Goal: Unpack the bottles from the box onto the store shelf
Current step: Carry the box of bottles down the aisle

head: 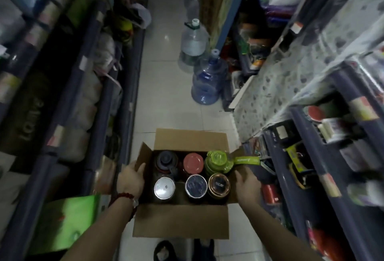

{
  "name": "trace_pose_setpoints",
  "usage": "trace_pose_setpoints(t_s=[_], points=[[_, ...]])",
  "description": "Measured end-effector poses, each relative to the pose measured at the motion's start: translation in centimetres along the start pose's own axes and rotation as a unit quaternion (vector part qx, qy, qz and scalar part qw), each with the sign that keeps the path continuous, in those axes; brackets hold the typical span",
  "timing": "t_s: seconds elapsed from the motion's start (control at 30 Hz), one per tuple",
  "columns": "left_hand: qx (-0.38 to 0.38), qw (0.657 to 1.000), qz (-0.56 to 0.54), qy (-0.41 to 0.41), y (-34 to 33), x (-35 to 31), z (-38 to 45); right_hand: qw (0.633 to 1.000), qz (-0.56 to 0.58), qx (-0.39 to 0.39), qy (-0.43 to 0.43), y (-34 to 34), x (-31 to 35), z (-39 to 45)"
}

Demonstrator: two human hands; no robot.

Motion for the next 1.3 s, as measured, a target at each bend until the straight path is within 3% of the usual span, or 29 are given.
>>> trace_pose_setpoints(t_s=[0.23,0.7,0.97,1.3], points=[[-0.037,0.999,-0.016,0.018,-8.9,5.4,8.7,0.999,-0.011,0.027,0.041,-11.1,-4.8,8.2],[-0.049,0.997,-0.062,0.006,-28.3,16.5,25.9,0.995,-0.023,-0.021,0.097,-32.0,-18.2,22.0],[-0.043,0.995,-0.088,0.023,-33.1,19.1,29.7,0.992,-0.016,-0.038,0.120,-36.8,-22.4,25.4],[-0.022,0.996,-0.077,0.038,-33.0,21.3,33.4,0.992,-0.033,-0.024,0.120,-37.0,-24.1,27.3]])
Point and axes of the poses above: each hand's wrist, its own z-axis towards the middle knuckle, its own y-axis out of the back of the hand, x = y × z, the point moved 3 cm from there along z, towards the middle knuckle, and after that the axes turned 4 degrees about y, right-handed, at the moved point
